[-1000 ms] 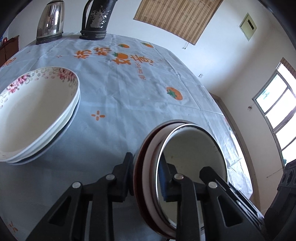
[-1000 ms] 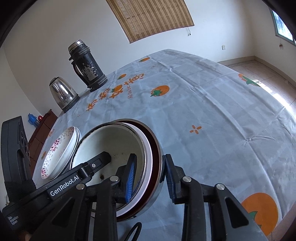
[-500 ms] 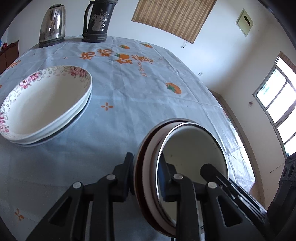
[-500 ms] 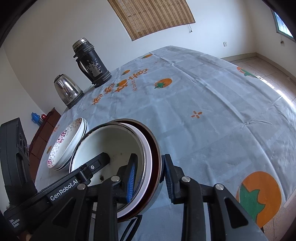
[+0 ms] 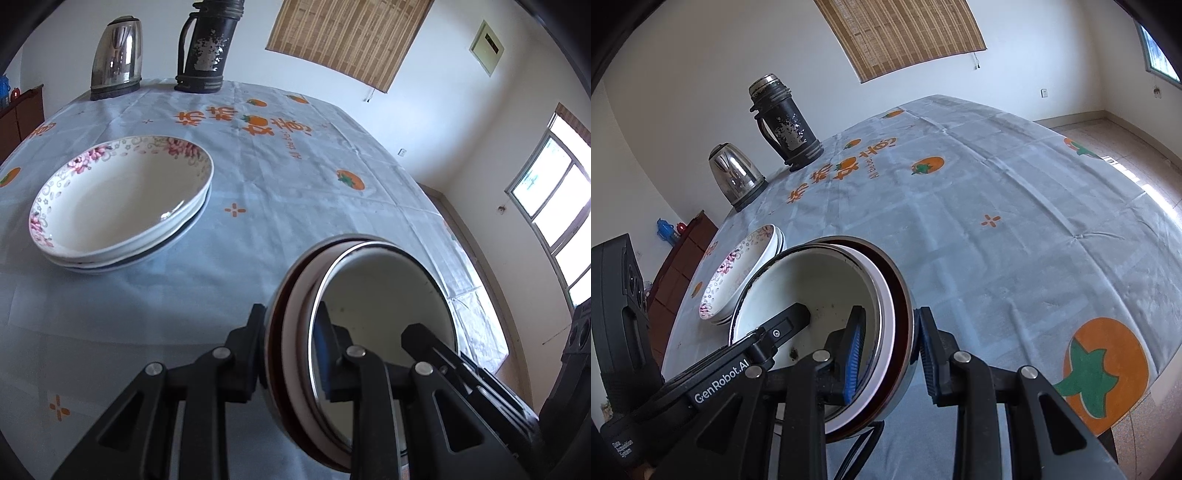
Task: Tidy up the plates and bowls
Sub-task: 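Carry the nested bowls with both grippers toward the plate stack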
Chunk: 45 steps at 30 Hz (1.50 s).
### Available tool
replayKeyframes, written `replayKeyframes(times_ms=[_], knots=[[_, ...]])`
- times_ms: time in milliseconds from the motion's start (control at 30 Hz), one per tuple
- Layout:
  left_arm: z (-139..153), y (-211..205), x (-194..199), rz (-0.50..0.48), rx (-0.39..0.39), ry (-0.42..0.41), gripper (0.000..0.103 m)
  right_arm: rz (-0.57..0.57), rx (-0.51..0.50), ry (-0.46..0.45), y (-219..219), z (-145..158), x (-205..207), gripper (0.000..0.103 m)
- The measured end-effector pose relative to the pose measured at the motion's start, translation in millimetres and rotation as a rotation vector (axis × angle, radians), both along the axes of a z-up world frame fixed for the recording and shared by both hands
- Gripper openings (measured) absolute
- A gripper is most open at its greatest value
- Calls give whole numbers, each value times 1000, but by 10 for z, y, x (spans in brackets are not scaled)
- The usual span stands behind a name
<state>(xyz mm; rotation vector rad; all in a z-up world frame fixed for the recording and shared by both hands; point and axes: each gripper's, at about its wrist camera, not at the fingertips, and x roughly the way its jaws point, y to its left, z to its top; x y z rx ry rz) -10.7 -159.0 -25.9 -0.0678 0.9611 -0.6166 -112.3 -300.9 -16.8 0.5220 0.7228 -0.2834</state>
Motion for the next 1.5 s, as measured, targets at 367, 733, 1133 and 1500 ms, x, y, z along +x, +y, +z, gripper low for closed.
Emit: replayKeyframes(times_ms=[367,733,1133,1500], knots=[[36,227,-45,21,0,-16,24,19,-8,-4,220,43,-4,31],[98,501,-90,58,-11,-26,24,49,-18,-20,469,110,2,31],[159,765,-131,92,-22,-42,24,76,-27,-36,701,171,16,31],[186,981,-116,127,-39,-43,24,110,-44,-40,927,221,64,31]])
